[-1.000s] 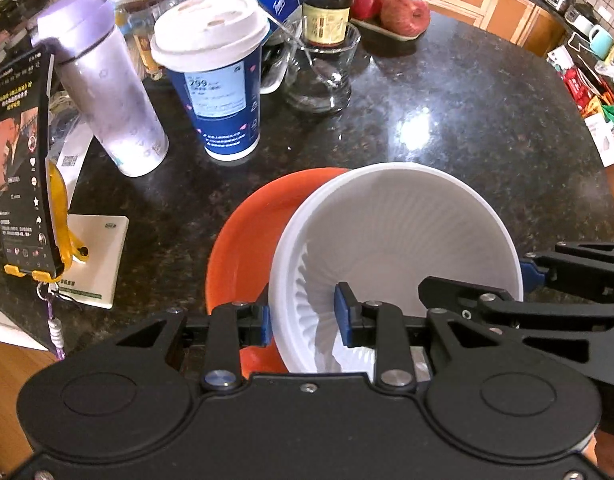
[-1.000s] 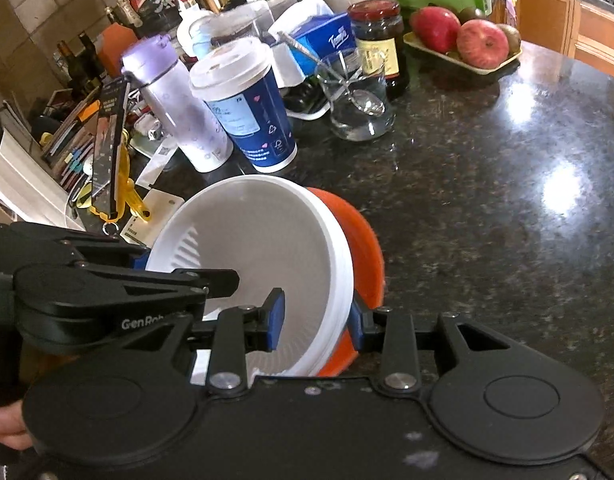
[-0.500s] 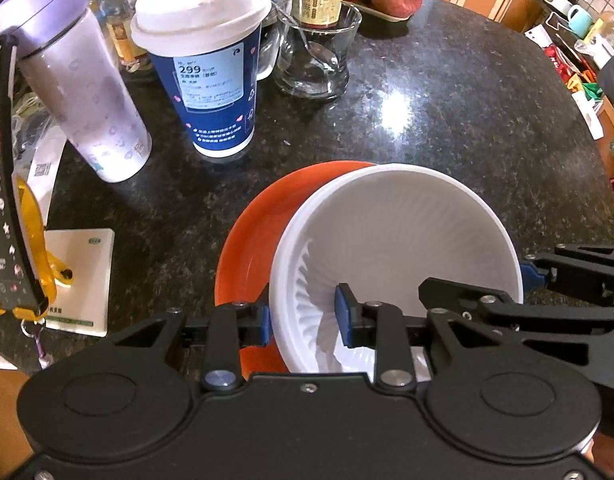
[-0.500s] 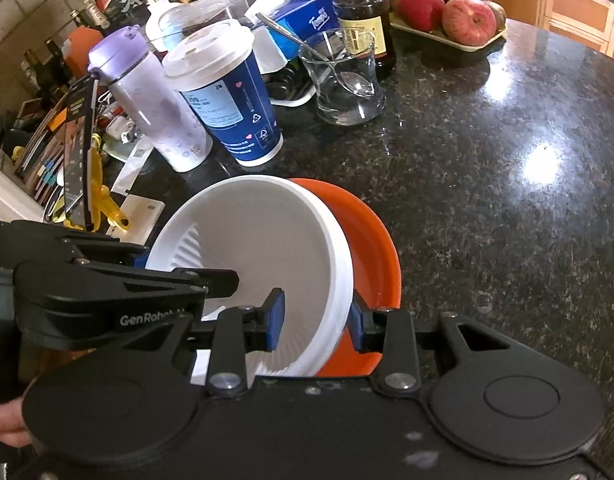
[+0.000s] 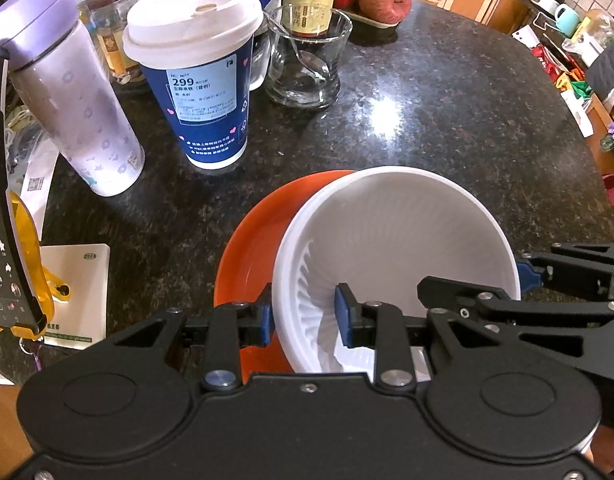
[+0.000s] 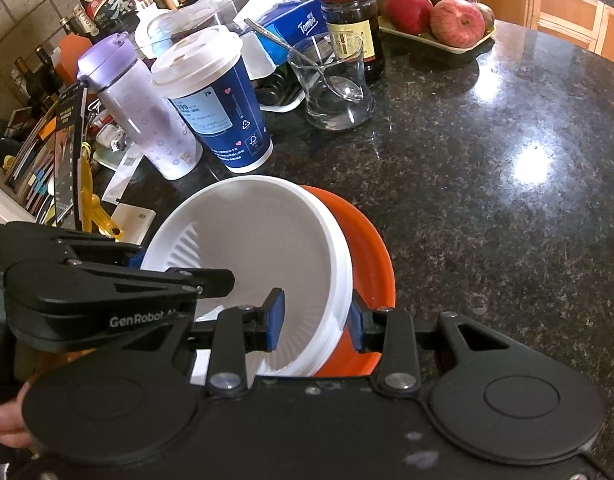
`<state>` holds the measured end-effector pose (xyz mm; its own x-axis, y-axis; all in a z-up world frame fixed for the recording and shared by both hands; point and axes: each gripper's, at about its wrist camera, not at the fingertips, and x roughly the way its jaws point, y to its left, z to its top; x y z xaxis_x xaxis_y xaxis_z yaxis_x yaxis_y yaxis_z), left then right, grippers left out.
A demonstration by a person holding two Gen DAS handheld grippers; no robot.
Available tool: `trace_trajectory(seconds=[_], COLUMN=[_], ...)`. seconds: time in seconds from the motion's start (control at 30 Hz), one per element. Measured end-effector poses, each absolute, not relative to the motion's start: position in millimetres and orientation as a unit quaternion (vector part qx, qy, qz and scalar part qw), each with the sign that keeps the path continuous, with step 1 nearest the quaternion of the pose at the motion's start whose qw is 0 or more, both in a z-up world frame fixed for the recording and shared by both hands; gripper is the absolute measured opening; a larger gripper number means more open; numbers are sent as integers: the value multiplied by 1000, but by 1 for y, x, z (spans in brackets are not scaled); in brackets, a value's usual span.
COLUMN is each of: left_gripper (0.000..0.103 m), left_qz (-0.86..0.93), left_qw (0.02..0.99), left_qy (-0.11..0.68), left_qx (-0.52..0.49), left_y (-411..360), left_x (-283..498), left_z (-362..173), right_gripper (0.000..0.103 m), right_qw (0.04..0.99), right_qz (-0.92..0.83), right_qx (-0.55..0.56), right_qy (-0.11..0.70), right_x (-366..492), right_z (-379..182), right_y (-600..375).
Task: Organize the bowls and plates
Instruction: 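Lower the white bowls onto the orange plate with the left tool, then open the left tool and pull it back from the bowls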
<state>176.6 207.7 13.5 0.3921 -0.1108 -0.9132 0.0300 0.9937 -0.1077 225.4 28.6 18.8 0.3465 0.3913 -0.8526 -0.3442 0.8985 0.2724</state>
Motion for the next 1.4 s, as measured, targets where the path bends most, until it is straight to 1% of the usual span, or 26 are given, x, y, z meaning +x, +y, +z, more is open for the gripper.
trace_trajectory(seconds=[0.37, 0.57, 0.7, 0.97, 1.17, 1.4], left_gripper=[38, 38, 40, 40, 40, 40], left_qz=[-56, -64, -66, -53, -52, -48], left_qw=[852, 866, 885, 920, 932, 932], left_qy=[520, 496, 461, 388, 358, 360], left_qx=[-35, -27, -14, 4, 1, 16], left_y=[221, 228, 229, 224, 222, 213], left_x=[164, 153, 145, 127, 109, 87], left_z=[29, 42, 54, 69, 70, 59], right_gripper=[37, 37, 37, 37, 37, 37], right_qw=[838, 858, 874, 904, 915, 914], right_qz=[209, 190, 175, 147, 125, 97], right_qx=[35, 41, 51, 55, 51, 80], right_qy=[502, 475, 451, 398, 379, 385], right_x=[215, 204, 193, 155, 120, 83], right_z=[34, 49, 60, 82, 79, 65], right_y=[26, 23, 18, 8, 5, 2])
